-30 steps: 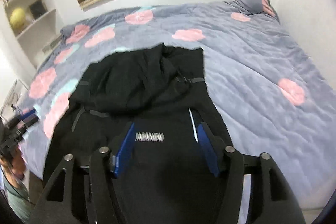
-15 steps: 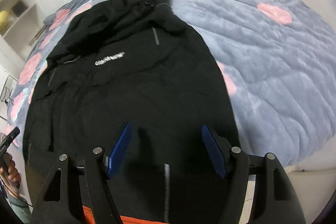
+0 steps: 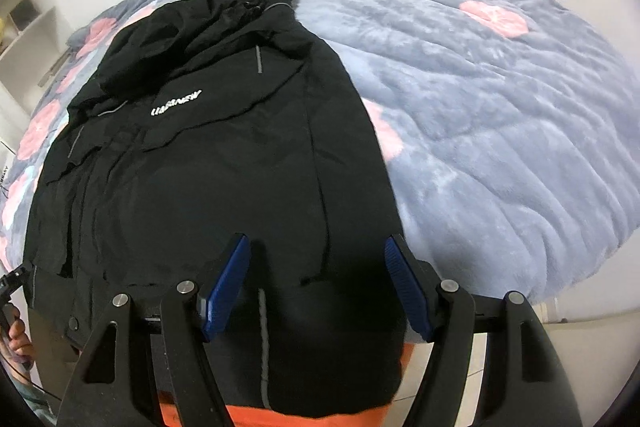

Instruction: Fold large clothes

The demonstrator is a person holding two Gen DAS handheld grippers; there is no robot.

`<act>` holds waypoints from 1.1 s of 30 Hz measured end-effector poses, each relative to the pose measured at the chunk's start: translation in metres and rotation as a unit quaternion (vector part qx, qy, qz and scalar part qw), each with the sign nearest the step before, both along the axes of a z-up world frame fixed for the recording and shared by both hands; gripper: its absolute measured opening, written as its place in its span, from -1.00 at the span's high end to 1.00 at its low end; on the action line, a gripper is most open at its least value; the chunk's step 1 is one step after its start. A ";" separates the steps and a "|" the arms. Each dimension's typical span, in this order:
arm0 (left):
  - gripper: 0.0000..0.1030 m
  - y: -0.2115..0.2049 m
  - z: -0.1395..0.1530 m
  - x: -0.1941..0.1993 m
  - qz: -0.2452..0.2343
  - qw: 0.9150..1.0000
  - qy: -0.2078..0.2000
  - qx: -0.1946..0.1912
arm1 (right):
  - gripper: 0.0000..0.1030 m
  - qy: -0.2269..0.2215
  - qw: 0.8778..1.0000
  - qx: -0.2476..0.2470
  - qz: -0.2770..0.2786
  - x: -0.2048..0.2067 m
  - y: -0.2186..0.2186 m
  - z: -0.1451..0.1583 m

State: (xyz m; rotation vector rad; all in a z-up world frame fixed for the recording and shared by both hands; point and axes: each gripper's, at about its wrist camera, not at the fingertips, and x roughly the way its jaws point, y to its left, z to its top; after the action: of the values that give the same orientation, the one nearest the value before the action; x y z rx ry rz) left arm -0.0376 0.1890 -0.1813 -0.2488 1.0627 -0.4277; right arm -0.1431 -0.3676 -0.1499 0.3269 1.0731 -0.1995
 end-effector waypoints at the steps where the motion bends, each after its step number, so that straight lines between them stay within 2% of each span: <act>1: -0.56 0.001 -0.002 -0.001 0.000 1.000 0.004 -0.005 | -0.41 0.000 1.000 -0.002 -0.001 -0.002 0.000 0.000; 5: -0.56 0.002 -0.006 -0.010 -0.002 1.000 0.013 -0.022 | -0.43 0.019 1.000 0.001 -0.012 -0.012 -0.008 -0.006; 11: -0.56 0.002 -0.014 -0.011 -0.007 0.999 0.021 -0.037 | -0.44 0.027 0.995 0.093 -0.026 -0.020 -0.023 -0.031; 14: -0.55 -0.001 -0.011 -0.011 -0.007 0.999 0.016 -0.037 | -0.35 0.022 0.994 0.102 -0.016 -0.023 -0.018 -0.027; 16: -0.43 -0.005 -0.005 -0.015 -0.016 0.999 0.006 -0.036 | -0.17 0.015 0.995 0.094 0.000 -0.025 -0.012 -0.019; 19: -0.37 -0.013 0.006 -0.020 -0.035 0.999 -0.010 -0.036 | -0.12 0.017 0.996 0.079 0.022 -0.025 -0.003 -0.013; 23: -0.37 -0.023 0.005 -0.015 -0.062 0.996 -0.004 -0.064 | -0.12 0.030 0.995 0.087 0.027 -0.016 -0.003 -0.026; 27: -0.37 -0.042 -0.006 -0.005 -0.066 0.997 0.006 -0.028 | -0.12 0.033 0.994 0.104 0.023 -0.014 -0.006 -0.033; 28: -0.33 -0.045 -0.005 -0.005 -0.065 0.998 0.000 -0.019 | -0.02 0.030 0.994 0.097 0.026 -0.016 -0.005 -0.030; 29: 0.04 -0.046 -0.003 -0.006 -0.062 0.998 -0.007 -0.011 | 0.06 0.025 0.995 0.089 0.030 -0.018 -0.003 -0.025; 30: 0.33 -0.046 0.001 -0.008 -0.064 0.998 -0.017 -0.006 | 0.35 0.023 0.996 0.084 0.033 -0.019 -0.003 -0.022; 31: 0.44 -0.047 0.004 -0.008 -0.066 0.998 -0.021 -0.013 | 0.50 0.020 0.996 0.081 0.034 -0.019 -0.002 -0.016; 32: 0.71 -0.046 0.010 -0.008 -0.064 0.997 -0.030 -0.022 | 0.59 0.012 0.996 0.079 0.034 -0.020 -0.002 -0.008; 33: 0.75 -0.045 0.016 -0.008 -0.065 0.997 -0.037 -0.028 | 0.65 0.005 0.996 0.080 0.035 -0.020 -0.002 -0.002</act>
State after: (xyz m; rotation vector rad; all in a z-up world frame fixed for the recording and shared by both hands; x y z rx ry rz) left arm -0.0458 0.1442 -0.1652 -0.2124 0.9979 -0.5807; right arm -0.1629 -0.3696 -0.1518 0.4319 1.1103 -0.0524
